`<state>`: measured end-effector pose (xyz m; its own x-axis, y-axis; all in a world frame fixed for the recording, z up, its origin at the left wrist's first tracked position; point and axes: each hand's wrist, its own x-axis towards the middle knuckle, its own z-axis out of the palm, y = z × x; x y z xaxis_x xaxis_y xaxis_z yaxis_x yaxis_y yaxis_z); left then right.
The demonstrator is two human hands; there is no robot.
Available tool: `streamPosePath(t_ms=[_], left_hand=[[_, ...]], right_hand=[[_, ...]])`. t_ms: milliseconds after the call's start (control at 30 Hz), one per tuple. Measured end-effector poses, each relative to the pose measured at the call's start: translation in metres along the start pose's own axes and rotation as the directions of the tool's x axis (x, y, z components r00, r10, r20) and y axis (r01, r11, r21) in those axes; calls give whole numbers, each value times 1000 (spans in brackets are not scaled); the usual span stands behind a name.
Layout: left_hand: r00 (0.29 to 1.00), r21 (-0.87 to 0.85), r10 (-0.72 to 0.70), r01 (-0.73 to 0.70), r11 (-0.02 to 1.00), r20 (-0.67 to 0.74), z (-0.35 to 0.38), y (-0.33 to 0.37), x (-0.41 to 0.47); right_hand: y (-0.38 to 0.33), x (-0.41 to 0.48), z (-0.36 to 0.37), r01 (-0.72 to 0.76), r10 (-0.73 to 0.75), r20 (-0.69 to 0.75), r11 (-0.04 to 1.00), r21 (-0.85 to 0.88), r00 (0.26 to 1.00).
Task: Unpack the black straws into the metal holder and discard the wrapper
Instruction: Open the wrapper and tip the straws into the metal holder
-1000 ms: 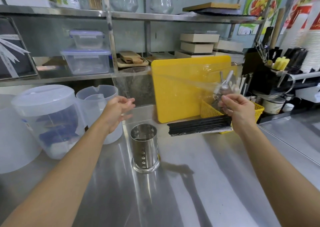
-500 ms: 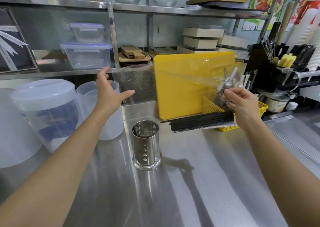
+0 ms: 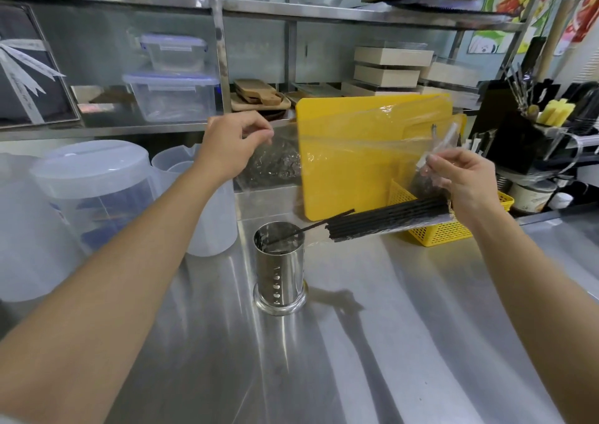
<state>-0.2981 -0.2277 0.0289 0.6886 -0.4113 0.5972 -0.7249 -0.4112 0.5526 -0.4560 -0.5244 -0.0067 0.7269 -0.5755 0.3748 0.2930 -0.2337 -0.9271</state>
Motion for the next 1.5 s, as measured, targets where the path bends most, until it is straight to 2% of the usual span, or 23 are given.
streamPosePath(t_ms=[200,367,767,967,1100,1233,1500], left_hand=[[994,-116,-98,93,989,-39,-8,-19,-12],[977,-151,-210,202,968,-35,-19,-44,-29],[895,-237,-443,420,876,-54,-15,-101,-75],[901,-378,-430,376,846,-67,-13,-103,-79],[929,-406,-361,298,864,-85,-10,-94,-72],[919,-447,-383,305,841,-93,-5,-95,-69],[890,-524,-449,345,779,-80,1,-106,-77]], right_hand=[[-25,27,27,53,-44,64,987,-149,997],[-47,46,61,121,-77,192,965,-232,978],[-70,59,136,293,-143,396,889,-351,907],[-83,59,158,394,-179,481,830,-394,858],[-82,58,164,436,-193,508,797,-418,840],[-83,61,155,451,-199,512,780,-433,835],[-79,60,100,347,-117,528,866,-361,841]])
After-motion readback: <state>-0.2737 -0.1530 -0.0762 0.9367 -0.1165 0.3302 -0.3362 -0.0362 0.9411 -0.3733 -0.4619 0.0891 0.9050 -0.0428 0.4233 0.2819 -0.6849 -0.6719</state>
